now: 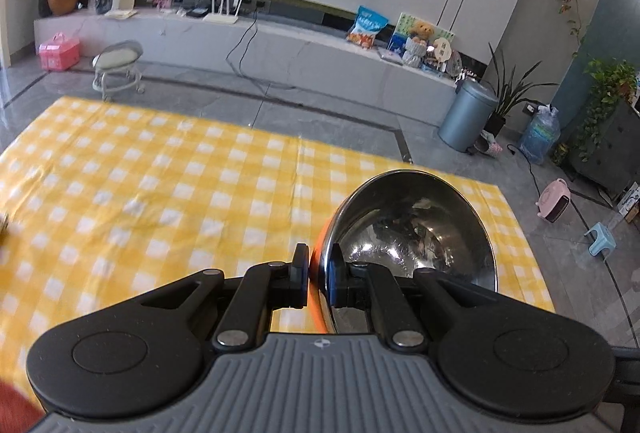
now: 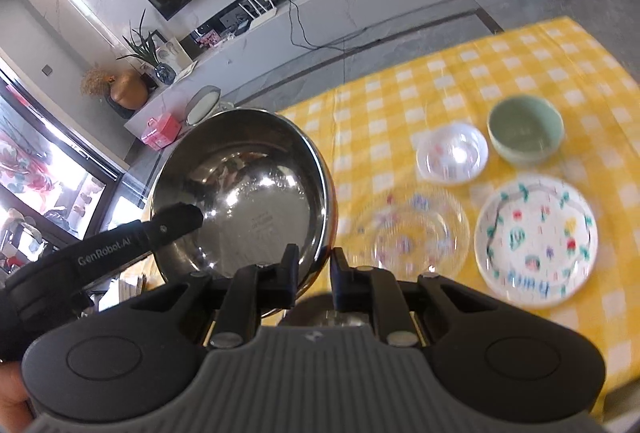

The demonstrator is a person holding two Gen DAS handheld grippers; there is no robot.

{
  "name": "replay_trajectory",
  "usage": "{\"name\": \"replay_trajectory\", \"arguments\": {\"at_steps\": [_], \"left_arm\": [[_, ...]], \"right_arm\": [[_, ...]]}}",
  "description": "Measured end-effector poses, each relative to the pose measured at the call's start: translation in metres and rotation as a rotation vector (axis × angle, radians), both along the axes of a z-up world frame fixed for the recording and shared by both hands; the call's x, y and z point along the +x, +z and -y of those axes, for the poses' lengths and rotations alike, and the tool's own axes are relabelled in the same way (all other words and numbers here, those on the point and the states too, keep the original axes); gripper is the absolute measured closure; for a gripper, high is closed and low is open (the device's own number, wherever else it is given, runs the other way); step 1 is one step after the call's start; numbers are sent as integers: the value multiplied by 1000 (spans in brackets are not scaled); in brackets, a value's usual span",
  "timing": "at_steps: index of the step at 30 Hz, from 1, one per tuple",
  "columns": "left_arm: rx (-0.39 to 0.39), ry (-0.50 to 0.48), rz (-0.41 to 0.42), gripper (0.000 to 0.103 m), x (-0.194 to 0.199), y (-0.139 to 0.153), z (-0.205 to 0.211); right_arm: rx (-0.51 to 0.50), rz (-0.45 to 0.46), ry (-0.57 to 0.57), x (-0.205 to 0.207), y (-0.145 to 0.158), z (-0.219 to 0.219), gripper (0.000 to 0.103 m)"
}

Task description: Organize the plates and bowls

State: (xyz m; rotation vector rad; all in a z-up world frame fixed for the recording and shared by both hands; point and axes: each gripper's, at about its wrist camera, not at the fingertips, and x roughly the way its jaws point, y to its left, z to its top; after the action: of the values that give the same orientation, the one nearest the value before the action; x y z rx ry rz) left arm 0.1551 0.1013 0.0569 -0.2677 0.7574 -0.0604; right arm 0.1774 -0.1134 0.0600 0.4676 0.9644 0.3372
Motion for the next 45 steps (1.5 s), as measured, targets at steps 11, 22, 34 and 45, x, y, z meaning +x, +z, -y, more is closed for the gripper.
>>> {"name": "replay_trajectory", "arguments": {"at_steps": [11,22,34,45], "left_arm": [[-58,28,-87,93,-42,-33,-12],[-72,31,-173,93,-54,-60,-9],[-94,23,-277,91,-53,-81,-15],[-108,31,-318,90,-45,-88,-15]], "right_arm": [[34,-50,-58,-55,-23,0,89],[-19,-60,-79,-71,-37,0,90],[-49,-117,-61,-61,-58,-7,91],[-48,-137,-69,-56,-65,-6,91]]}}
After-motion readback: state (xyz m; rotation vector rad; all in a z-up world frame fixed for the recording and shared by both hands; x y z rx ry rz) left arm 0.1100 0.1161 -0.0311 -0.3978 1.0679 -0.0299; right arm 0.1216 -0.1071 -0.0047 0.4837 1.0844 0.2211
